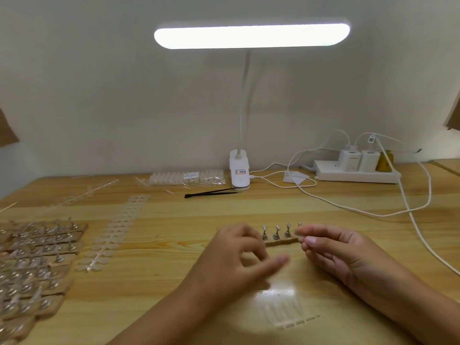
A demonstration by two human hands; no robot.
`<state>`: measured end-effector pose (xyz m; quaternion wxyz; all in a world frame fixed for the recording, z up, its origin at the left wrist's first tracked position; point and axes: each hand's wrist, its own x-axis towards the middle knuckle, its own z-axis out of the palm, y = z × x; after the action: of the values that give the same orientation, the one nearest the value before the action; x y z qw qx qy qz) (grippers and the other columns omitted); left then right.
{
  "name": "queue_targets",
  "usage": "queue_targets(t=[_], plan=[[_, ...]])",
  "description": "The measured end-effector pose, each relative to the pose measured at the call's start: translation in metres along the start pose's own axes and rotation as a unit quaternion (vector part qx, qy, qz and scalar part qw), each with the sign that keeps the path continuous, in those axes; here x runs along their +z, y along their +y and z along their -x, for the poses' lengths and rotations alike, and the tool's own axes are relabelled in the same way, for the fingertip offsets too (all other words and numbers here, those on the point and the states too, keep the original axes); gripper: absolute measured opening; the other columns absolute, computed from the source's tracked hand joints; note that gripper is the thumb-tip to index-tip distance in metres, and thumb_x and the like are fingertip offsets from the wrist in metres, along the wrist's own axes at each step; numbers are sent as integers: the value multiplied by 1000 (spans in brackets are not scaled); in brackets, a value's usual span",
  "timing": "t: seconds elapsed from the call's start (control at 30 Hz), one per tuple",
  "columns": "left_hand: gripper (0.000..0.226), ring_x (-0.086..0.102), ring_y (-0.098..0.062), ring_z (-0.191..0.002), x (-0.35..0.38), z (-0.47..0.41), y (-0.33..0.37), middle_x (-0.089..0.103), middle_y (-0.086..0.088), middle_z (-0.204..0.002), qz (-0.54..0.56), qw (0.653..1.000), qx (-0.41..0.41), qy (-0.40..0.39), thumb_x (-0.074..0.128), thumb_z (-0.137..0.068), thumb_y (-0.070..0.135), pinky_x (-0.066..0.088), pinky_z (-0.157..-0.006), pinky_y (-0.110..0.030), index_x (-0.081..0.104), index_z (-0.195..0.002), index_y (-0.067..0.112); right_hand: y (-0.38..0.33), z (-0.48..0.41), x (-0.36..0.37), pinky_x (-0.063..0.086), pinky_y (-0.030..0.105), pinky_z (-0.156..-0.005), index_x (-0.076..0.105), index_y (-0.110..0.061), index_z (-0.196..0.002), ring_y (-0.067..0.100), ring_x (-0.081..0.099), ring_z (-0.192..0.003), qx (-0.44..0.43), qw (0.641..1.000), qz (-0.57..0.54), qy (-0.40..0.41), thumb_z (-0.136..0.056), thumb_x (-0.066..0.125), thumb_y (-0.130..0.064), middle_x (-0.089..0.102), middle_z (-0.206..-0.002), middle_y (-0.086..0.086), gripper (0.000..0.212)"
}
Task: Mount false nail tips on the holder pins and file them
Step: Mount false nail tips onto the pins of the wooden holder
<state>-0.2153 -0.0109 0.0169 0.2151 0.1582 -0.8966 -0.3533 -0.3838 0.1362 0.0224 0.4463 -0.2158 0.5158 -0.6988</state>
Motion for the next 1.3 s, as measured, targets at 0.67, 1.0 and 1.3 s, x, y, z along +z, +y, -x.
queue_targets(t=[0.67,1.0,1.3], plan=[[11,53,-1,-84,25,-2,-2,61,25,-71,27,999,-12,-15,76,-80,45,41,-70,-19,65,-82,45,13,9,12,53,18,-71,78,-27,-86,12,67,-80,-218,921,324,8,-78,75,-10,70,-87,1,19],[22,50,-4,-73,29,-10,-5,57,26,-62,39,998,-31,-25,74,-81,42,39,-66,-27,62,-67,54,12,9,12,43,17,-65,79,-32,-82,0,51,-77,-223,893,390,-20,-67,73,-38,55,-88,-11,17],[13,62,-10,-77,31,-11,-2,65,16,-68,41,998,-36,-23,76,-79,46,49,-78,-40,66,-71,41,12,9,5,47,24,-78,77,-36,-82,4,53,-98,-227,882,410,-44,-67,71,-45,55,-94,-13,19]])
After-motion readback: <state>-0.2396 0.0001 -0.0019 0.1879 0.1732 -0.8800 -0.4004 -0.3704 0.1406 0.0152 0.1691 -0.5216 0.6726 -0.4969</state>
